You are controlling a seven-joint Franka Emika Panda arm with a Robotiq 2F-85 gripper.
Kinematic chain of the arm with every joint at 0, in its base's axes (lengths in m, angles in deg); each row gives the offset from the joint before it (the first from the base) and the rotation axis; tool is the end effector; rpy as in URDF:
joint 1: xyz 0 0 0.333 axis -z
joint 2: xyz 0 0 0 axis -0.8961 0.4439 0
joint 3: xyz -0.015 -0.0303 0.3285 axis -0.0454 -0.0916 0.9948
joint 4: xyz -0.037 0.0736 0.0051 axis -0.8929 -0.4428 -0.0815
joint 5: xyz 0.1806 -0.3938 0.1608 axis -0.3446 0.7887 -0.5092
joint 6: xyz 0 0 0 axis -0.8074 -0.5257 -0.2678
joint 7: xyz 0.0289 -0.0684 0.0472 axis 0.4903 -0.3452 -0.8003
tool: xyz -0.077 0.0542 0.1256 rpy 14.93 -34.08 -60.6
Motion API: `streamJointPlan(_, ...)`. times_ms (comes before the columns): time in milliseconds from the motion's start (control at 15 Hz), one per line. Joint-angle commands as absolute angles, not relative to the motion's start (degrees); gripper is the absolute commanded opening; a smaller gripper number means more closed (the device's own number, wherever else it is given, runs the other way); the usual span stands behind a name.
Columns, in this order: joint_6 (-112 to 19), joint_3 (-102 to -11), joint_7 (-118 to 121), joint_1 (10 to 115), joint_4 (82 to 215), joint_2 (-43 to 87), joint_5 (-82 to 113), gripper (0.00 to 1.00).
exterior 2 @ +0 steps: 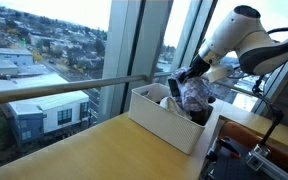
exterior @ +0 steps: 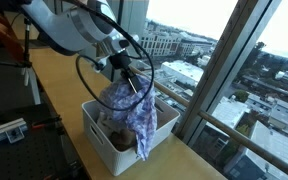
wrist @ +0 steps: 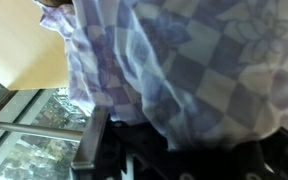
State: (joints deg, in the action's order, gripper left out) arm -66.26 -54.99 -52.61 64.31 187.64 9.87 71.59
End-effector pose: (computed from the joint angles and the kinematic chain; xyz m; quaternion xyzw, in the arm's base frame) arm 0.6098 -0.0200 0.2626 0.9451 -0.0890 0.2543 0.1851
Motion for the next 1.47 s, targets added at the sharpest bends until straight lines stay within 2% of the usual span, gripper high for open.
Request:
streamJointPlan(0, -67.08, -55.99, -53.05, 64.88, 180.26, 15.19, 74.86, 0.00)
streamJointPlan(467, -67.32, -51.23, -54.87, 60.90, 166.82, 30.67, 69.76, 0.00)
streamJointPlan(867, -63.69, -45.65, -55.73, 56.96, 165.36, 37.46, 61.07, 0.00)
streamJointPlan(933, -64.51, -49.02, -54.33, 53.84, 165.81, 37.37, 58.12, 0.00)
streamJointPlan(1400, -63.69, -57.48, -56.07, 50.71, 171.64, 31.24, 59.36, 0.00)
